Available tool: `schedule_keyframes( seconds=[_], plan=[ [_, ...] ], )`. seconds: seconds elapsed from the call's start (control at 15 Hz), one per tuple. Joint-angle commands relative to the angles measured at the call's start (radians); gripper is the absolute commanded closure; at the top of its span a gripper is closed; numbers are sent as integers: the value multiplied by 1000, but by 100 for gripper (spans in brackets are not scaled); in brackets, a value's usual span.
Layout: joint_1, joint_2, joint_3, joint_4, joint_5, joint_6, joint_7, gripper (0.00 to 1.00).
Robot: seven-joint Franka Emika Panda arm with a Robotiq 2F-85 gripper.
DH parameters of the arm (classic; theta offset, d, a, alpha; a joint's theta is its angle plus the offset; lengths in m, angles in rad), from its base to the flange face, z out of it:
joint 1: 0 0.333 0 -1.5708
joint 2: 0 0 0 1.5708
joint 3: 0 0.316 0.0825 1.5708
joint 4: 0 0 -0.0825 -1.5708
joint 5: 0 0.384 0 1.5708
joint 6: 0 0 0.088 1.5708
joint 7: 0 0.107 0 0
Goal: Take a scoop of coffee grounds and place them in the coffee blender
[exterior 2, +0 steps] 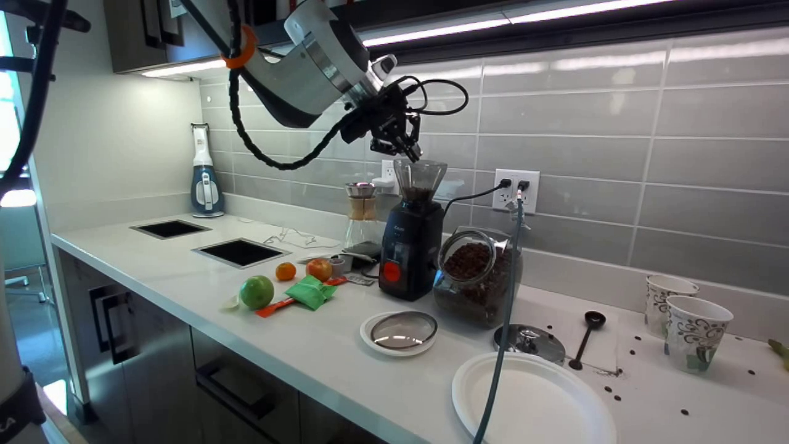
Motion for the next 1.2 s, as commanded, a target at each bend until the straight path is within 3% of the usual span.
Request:
schedule_keyframes(
  seconds=[0.0, 0.27, 0.6, 0.67, 1.13],
  plan=[
    [-12, -25, 36, -34, 198, 6, -136, 99],
    [-9, -45, 61, -44, 386, -15, -237, 99],
    [-7, -64, 67, -44, 544, -34, -318, 99],
    [31, -66, 31, -44, 591, -39, -338, 99],
    [108, -89, -28, -32, 945, -105, -531, 99]
  ],
)
